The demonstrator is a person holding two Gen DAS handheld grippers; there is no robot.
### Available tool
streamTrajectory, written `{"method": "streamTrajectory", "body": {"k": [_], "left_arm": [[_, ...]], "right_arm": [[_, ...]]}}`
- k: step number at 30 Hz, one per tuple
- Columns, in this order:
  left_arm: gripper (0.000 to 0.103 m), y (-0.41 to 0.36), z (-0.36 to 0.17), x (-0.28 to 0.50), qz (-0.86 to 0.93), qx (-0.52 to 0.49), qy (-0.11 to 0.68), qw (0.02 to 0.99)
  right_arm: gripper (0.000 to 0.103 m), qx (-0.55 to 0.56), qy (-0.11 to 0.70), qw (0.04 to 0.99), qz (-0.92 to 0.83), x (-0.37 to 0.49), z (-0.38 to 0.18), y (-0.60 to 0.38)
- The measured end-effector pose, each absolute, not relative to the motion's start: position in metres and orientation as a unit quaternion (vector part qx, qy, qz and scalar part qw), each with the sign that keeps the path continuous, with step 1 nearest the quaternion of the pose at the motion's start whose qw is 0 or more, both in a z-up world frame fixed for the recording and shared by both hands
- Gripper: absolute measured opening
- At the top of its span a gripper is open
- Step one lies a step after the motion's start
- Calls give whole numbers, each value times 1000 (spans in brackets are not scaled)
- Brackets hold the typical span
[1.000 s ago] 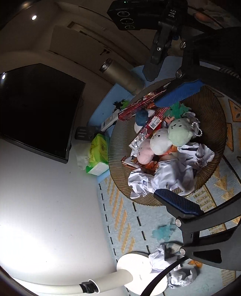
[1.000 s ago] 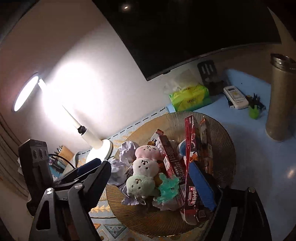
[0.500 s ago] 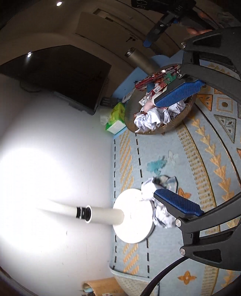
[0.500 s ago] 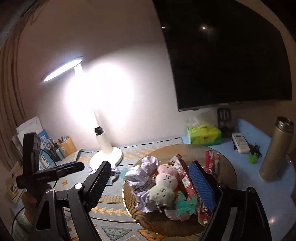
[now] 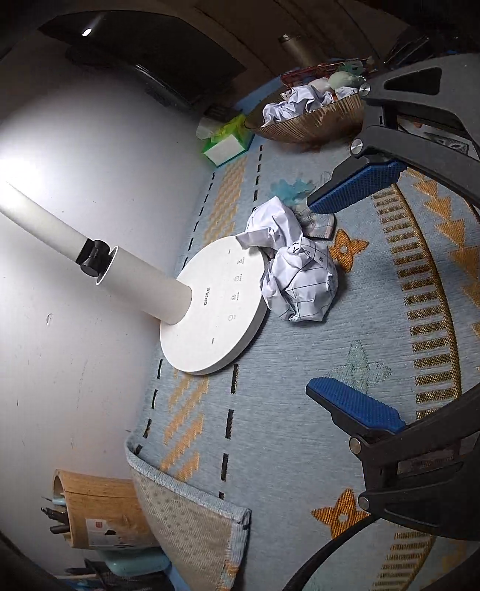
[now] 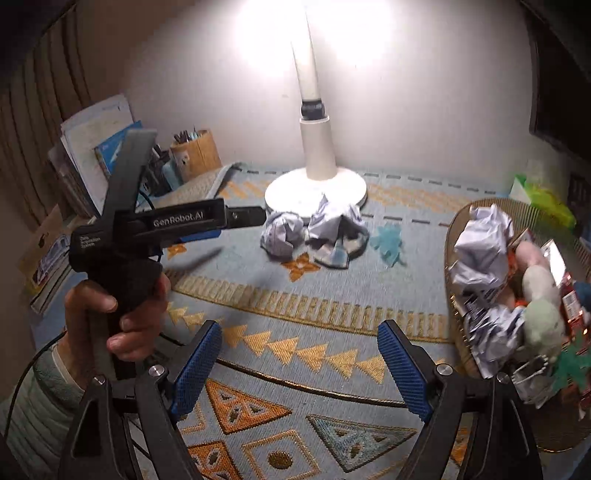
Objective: Organize objects
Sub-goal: 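Move both open tools back toward the crumpled paper by the lamp base, then grasp a crumpled paper ball with the left tool while the right tool grasps another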
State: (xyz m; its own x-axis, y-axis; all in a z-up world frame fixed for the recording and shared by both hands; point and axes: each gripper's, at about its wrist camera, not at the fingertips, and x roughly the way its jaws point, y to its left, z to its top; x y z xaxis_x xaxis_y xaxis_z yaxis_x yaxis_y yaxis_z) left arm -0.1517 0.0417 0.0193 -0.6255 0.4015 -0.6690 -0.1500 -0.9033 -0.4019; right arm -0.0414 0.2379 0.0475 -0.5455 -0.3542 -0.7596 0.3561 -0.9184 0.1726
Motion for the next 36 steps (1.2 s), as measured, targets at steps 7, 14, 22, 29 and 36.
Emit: {"method": "streamTrajectory", "body": {"k": [7,14,22,29,36], "left_arm": [[90,67,11,-170,892,-423,-68,143],[58,82,7,-186,894,-421,-24,149],[52,46,13,-180,907,-403,-52,105],[52,14,14,-179,920,-378,-96,51],[52,34,14,-178,923,-377,-40,58]], "right_arm": [[85,467,12,159,-870,-74,9,235],[85,458,58,145,-875,-73,5,221],[85,436,27,136,-889,-93,23,209],[85,366,37,75,-927,-140,38,187],[70,404,-51,72,-910,-189,25,201]]}}
